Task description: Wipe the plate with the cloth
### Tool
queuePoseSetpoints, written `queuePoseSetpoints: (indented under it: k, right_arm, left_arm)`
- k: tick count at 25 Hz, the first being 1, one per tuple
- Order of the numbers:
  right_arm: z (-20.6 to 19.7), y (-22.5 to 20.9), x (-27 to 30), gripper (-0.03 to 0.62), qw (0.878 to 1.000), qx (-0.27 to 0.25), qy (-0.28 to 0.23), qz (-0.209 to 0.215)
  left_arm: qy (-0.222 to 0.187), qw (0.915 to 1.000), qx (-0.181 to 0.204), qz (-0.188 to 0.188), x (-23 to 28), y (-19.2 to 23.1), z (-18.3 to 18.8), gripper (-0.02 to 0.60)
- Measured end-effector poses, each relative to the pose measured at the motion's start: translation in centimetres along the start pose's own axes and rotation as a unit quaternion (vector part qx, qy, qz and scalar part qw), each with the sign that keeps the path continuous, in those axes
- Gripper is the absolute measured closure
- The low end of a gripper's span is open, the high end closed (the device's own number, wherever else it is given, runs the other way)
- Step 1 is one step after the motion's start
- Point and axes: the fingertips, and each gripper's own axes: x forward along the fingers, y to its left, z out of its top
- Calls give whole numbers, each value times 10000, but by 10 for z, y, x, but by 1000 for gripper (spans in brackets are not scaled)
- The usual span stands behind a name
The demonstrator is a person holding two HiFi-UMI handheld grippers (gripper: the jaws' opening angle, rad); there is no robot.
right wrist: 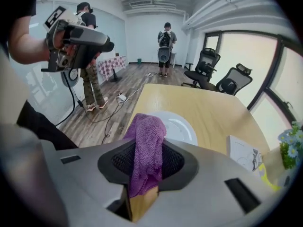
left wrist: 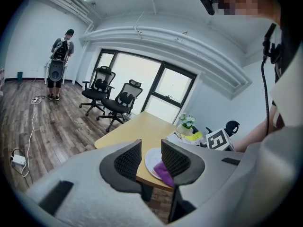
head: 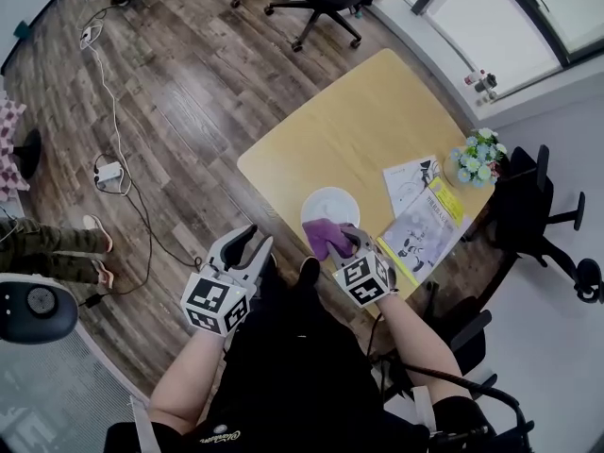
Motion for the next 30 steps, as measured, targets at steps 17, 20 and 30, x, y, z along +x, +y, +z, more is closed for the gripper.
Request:
queuePoseSetpoints:
  k: [17,20,30]
  right_arm:
    - [181,-59,-227,493,8923,1743,-4124,-571]
    - [183,-59,-235,493,8883,1734,-4195,-694]
    - [175,-51,-249,494,8883,1646,-4196,-885]
  left_arm:
    - [-928,9928,757,-22,-27,-46,105,453]
    - [-1101,9901,867,-15,-30,-53,119,453]
    - [-1498,9852,830,-85,-43,-64,141,453]
